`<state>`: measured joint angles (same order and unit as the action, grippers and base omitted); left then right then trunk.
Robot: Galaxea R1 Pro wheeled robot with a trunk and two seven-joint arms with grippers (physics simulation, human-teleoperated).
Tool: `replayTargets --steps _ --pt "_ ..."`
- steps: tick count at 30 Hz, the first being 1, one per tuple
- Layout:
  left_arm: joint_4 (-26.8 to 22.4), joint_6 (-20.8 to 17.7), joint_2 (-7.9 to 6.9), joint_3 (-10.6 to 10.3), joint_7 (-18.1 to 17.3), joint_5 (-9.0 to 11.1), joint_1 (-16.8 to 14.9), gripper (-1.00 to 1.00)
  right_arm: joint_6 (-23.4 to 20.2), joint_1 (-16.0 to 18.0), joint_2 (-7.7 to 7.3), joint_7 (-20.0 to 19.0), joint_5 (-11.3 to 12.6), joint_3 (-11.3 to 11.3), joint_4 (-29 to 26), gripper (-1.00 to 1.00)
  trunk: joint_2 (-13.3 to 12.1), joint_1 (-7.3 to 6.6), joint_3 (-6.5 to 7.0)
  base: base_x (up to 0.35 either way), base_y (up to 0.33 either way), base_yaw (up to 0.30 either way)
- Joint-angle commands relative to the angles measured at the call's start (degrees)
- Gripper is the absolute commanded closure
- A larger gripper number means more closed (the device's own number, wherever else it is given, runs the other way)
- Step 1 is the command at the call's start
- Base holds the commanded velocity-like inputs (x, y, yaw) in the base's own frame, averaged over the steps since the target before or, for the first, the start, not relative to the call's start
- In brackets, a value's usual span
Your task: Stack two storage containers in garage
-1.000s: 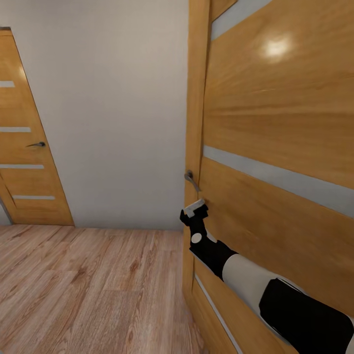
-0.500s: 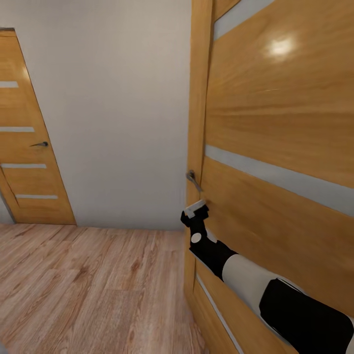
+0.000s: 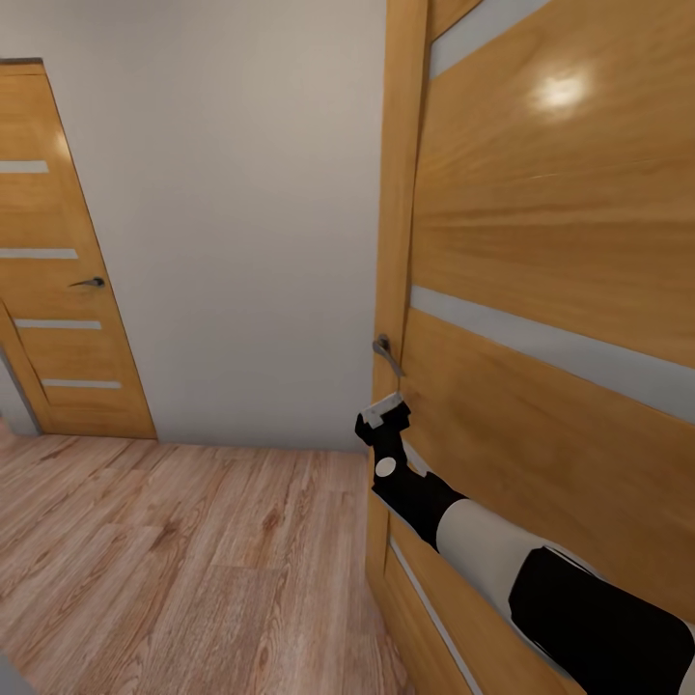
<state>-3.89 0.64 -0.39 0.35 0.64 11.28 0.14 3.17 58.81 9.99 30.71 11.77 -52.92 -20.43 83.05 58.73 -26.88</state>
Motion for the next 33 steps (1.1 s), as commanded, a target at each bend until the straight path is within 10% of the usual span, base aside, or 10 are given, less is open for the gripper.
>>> replayTargets --steps 1,33 --pt "-0.07 0.07 -0.01 0.00 0.07 0.33 0.02 -1.00 0.33 0.08 0.00 0.23 0.61 -0.43 0.08 -1.00 0.03 0.00 -0.05 0.000 0.000 0.000" --pt "-0.07 0.07 -0.05 0.00 0.07 0.33 0.03 -1.00 2.76 0.08 0.00 0.19 0.79 -0.45 5.13 -1.00 0.03 0.00 -0.05 0.073 0.000 0.000"
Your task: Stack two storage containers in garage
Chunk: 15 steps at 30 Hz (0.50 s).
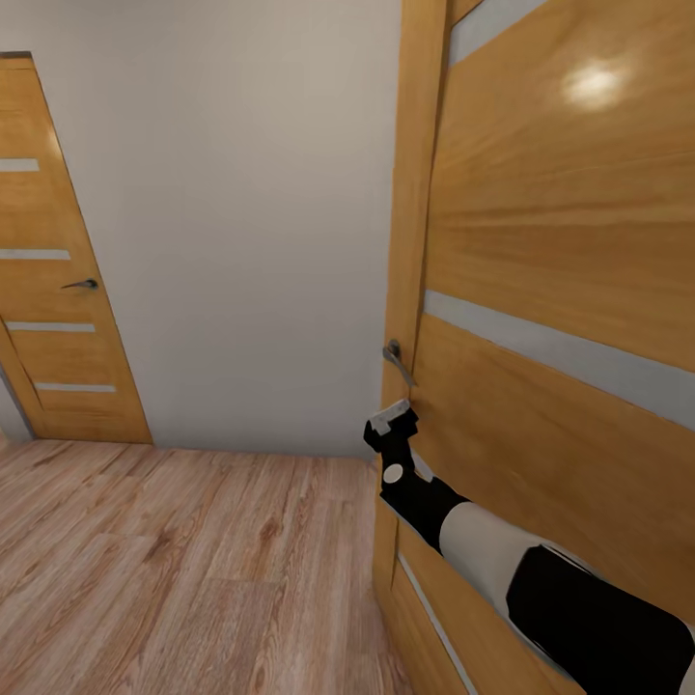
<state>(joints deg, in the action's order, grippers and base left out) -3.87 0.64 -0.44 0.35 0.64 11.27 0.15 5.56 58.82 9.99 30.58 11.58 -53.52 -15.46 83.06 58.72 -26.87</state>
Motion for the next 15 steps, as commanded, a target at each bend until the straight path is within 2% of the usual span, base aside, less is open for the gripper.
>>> replayTargets --steps 1,9,15 --pt "-0.09 0.06 0.00 0.01 0.07 0.33 0.03 -1.00 0.40 0.07 0.01 0.31 0.98 0.17 0.21 -1.00 0.02 0.00 -0.05 0.016 0.000 0.000" --pt "-0.09 0.06 0.00 0.01 0.07 0.33 0.00 -1.00 0.14 0.07 0.01 0.50 0.93 0.63 0.87 -1.00 0.02 0.00 -0.05 0.003 0.000 0.000" --pt "-0.09 0.06 0.00 0.07 0.07 0.33 0.01 -1.00 0.23 0.13 0.01 0.33 0.83 0.69 3.92 -1.00 0.02 0.00 -0.05 0.000 0.000 0.000"
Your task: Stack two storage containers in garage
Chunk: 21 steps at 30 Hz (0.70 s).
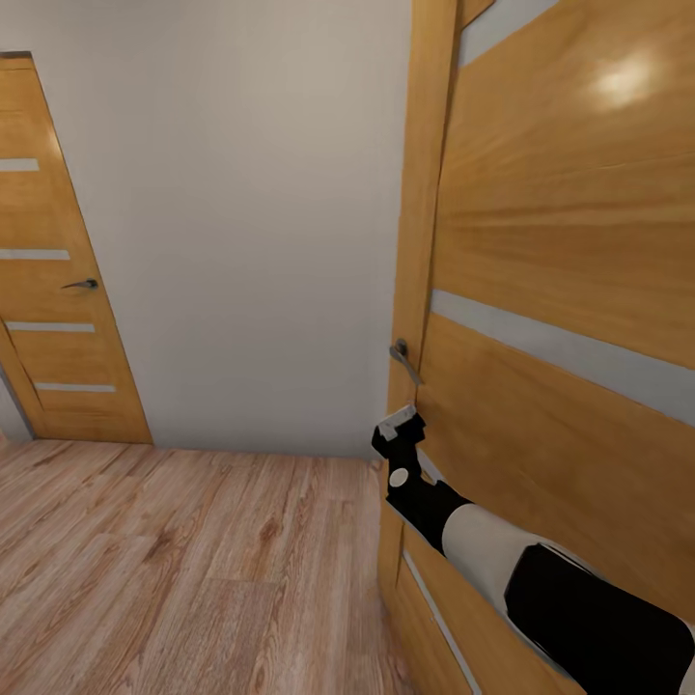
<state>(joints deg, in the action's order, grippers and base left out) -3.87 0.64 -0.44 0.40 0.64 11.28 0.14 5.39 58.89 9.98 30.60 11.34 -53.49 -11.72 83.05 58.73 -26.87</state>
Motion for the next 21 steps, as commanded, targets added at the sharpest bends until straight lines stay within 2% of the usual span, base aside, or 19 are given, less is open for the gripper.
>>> replayTargets --steps 1,4,7,14,16,21 --pt "-0.09 0.06 0.00 0.00 0.07 0.32 0.03 -1.00 0.38 0.06 -0.29 0.29 1.07 0.66 0.26 -1.00 0.03 0.00 -0.06 0.000 0.000 0.000" --pt "-0.09 0.06 0.00 -0.03 0.07 0.32 0.04 -1.00 0.18 0.08 -1.91 0.24 1.06 0.72 0.48 -1.00 0.03 0.00 -0.06 0.000 0.000 0.000" --pt "-0.09 0.06 0.00 -0.04 0.07 0.32 0.02 -1.00 -0.07 0.27 -2.64 0.19 1.06 0.74 0.59 -1.00 0.03 0.00 -0.06 0.000 0.000 0.000" --pt "-0.09 0.06 0.00 -0.05 0.07 0.32 0.01 -1.00 -0.19 0.55 -5.89 -0.35 1.13 0.97 0.64 -1.00 0.03 0.00 -0.06 0.000 0.000 0.000" --pt "-0.09 0.06 0.00 -0.05 0.07 0.32 0.01 -1.00 -0.26 1.18 -7.49 -1.31 1.19 1.62 0.70 -1.00 0.03 0.00 -0.06 0.000 0.000 0.000" --pt "-0.09 0.06 0.00 -0.05 0.07 0.32 0.03 -1.00 -0.29 1.97 -10.32 -3.61 1.22 4.09 0.72 -1.00 0.03 0.00 -0.06 0.000 0.000 0.000"
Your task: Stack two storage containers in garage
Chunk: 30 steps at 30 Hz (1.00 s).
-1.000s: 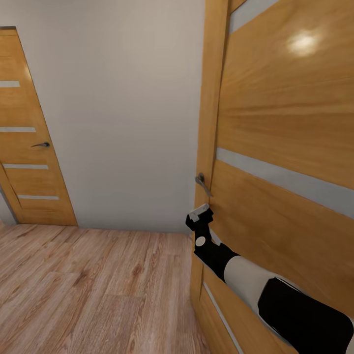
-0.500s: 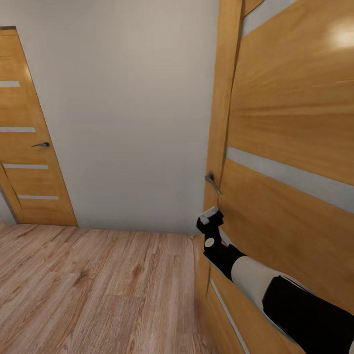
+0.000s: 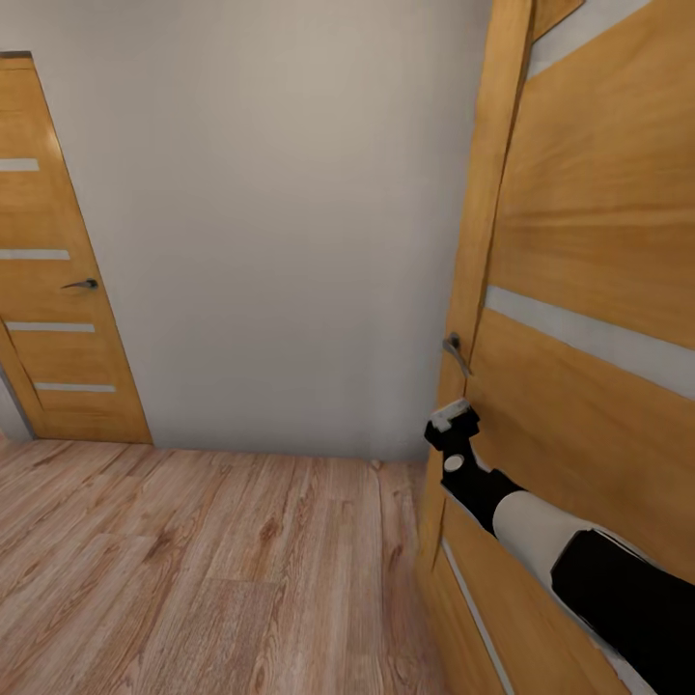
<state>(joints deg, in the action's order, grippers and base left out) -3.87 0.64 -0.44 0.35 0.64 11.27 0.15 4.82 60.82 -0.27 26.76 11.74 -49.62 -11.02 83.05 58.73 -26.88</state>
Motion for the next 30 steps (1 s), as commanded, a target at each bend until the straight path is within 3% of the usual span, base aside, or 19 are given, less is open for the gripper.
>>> replayTargets --steps 1,15,30 --pt "-0.08 0.06 0.01 0.00 0.07 0.33 0.03 -1.00 0.28 0.14 -1.08 -0.64 0.82 1.31 0.03 -1.00 0.03 0.00 -0.05 0.000 0.000 0.000" --pt "-0.12 0.06 0.01 0.00 0.07 0.41 0.01 -1.00 -1.08 1.04 -6.22 -1.68 0.78 3.23 0.03 -1.00 0.03 0.00 -0.05 0.000 0.000 0.000" --pt "-0.11 0.06 0.01 0.00 0.07 0.41 0.02 -1.00 -1.22 1.23 -7.13 -1.64 0.82 3.47 0.03 -1.00 0.03 0.00 -0.05 0.000 0.000 0.000"
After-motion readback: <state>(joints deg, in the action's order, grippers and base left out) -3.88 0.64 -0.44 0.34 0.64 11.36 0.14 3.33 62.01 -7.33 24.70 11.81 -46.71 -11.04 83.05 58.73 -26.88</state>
